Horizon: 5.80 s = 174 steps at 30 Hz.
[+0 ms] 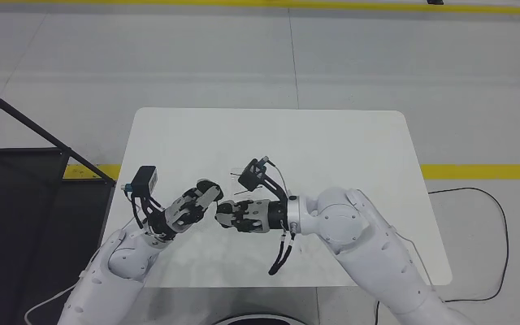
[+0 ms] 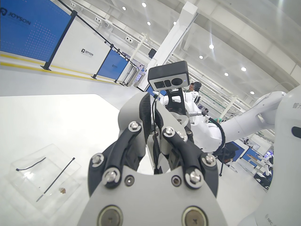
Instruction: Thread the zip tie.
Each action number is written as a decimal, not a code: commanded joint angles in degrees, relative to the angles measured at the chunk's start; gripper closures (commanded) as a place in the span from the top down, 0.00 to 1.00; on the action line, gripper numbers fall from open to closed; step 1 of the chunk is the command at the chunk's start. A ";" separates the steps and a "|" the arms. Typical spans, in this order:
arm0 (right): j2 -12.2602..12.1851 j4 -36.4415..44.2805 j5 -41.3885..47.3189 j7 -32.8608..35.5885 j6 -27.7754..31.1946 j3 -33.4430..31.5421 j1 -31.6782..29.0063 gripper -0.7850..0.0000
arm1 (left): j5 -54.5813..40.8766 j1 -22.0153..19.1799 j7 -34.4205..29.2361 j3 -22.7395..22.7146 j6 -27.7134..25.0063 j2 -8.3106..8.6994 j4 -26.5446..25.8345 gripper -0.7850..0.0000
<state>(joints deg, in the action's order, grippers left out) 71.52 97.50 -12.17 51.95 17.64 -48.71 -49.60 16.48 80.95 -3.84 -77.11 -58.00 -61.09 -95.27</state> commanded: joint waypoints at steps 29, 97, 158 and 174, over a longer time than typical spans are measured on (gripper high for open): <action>-1.23 1.56 -2.42 -1.47 -2.39 -5.09 -3.23 1.00 | 8.10 1.71 7.00 -4.47 0.63 -0.44 -1.39 0.00; 5.72 -33.31 -6.16 5.89 -23.02 5.30 17.02 0.36 | 27.96 1.33 20.82 -5.38 5.02 -3.13 9.61 0.00; -2.12 7.51 -2.35 0.58 -8.51 -22.28 -18.22 0.00 | 39.71 0.82 33.27 -0.89 17.34 -5.95 8.96 0.00; -2.82 10.49 0.68 1.17 -3.34 -24.74 -22.78 0.00 | 41.39 0.66 34.45 -0.14 18.12 -6.11 8.96 0.00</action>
<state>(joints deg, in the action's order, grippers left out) 68.70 107.98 -11.49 53.13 14.29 -73.45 -72.39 57.87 81.61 30.61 -77.24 -39.88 -67.20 -86.30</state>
